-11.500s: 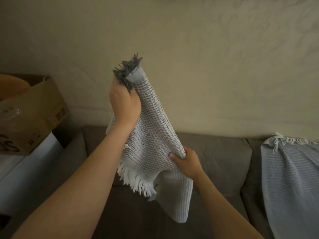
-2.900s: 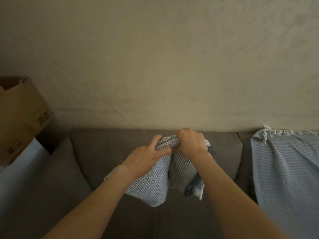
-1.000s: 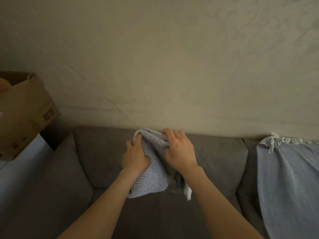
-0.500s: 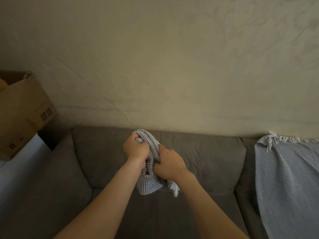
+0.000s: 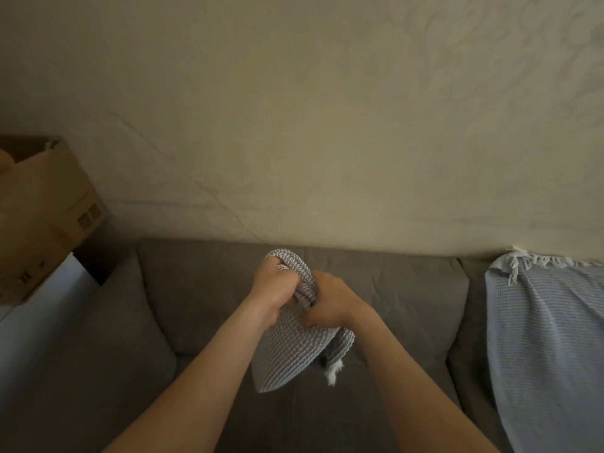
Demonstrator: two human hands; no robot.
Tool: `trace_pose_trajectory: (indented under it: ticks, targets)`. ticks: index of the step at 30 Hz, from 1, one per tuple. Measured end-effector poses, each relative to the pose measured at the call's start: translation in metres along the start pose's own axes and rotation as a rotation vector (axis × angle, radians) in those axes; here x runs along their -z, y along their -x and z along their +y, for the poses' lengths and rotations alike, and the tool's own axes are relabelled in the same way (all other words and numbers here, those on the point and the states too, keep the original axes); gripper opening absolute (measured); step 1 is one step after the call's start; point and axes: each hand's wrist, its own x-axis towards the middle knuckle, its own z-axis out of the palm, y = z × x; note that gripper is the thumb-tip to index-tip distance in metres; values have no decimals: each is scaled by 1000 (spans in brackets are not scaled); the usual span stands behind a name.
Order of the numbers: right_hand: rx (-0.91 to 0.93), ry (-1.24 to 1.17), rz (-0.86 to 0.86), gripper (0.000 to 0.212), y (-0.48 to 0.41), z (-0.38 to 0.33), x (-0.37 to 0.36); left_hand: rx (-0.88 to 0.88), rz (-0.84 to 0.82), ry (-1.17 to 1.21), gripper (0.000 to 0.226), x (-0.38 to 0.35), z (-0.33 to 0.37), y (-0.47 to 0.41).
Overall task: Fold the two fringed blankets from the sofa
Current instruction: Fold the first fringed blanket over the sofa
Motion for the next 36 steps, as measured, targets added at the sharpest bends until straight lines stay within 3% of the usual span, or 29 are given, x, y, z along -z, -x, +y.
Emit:
trace_pose_trajectory:
  ticks: [4,6,9,12,14,19,22,24,26,30,34,36]
  targets:
    - [-51,-172,126,49,-3,10,5,-81,-54,-4,51,8,7,10]
    - [-71,-237,179,42,-3,16,14,-150,-96,25,74,14,7,13]
    - [-62,-337,143,45,1,18,28,-193,-145,-139,106,28,3,6]
    - [5,-376,97,45,8,15,39,-203,-89,-296,100,32,3,3]
    - [33,-367,64,49,12,14,46,-231,-105,-277,92,32,2,2]
    - [-2,-392,13,63,12,18,60,-283,-232,-270,88,37,11,10]
    - [-20,-441,23,73,11,22,65,-185,-394,-263,70,50,12,10]
    - [-20,-489,55,75,10,26,69,-139,-501,-289,70,58,11,13]
    - [-30,-537,132,73,9,27,73,-128,-491,-325,69,58,7,15]
    - [-27,-418,370,53,6,20,71,-136,-262,-255,57,39,6,24]
    - [-41,-176,903,48,-1,17,39,-90,-28,-103,51,22,10,29]
    - [26,-137,1050,51,0,16,12,-78,75,-27,43,16,15,31]
